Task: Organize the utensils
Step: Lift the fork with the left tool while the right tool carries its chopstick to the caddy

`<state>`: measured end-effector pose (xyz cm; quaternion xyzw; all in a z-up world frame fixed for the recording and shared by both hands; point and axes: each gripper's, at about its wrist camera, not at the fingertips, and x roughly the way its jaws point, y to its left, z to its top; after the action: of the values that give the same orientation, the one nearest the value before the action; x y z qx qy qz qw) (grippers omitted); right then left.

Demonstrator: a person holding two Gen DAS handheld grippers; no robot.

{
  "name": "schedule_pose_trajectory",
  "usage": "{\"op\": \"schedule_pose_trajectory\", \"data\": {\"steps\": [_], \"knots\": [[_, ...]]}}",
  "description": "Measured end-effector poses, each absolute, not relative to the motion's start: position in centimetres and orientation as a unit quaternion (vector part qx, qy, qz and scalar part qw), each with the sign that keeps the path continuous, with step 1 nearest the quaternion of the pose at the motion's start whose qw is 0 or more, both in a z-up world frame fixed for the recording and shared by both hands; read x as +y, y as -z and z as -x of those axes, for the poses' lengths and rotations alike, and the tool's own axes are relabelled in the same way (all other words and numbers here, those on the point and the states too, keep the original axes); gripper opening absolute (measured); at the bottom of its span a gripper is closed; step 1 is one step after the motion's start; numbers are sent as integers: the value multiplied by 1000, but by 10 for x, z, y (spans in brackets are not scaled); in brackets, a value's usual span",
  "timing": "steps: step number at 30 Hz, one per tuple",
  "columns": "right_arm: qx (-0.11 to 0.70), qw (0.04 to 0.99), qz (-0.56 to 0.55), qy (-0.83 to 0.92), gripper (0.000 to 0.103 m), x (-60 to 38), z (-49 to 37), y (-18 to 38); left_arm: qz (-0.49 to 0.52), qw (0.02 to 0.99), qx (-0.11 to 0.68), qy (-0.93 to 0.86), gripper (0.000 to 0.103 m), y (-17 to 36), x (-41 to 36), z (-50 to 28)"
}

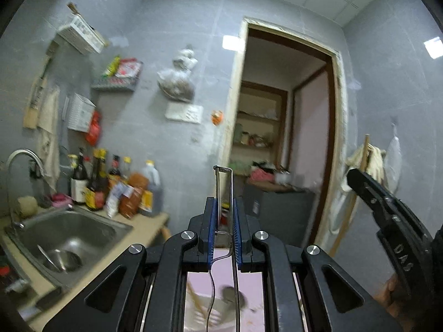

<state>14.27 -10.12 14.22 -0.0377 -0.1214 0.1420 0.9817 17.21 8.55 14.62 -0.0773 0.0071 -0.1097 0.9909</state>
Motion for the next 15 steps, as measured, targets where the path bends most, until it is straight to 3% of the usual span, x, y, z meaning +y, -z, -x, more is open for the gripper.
{"op": "schedule_pose_trajectory", "data": {"steps": [6, 15], "knots": [[-134, 973, 12, -190, 3, -69, -151, -162, 108, 991, -8, 78, 9, -152, 137, -188], [-120, 967, -4, -224, 3, -36, -168, -156, 142, 990, -12, 16, 9, -115, 186, -213]]}}
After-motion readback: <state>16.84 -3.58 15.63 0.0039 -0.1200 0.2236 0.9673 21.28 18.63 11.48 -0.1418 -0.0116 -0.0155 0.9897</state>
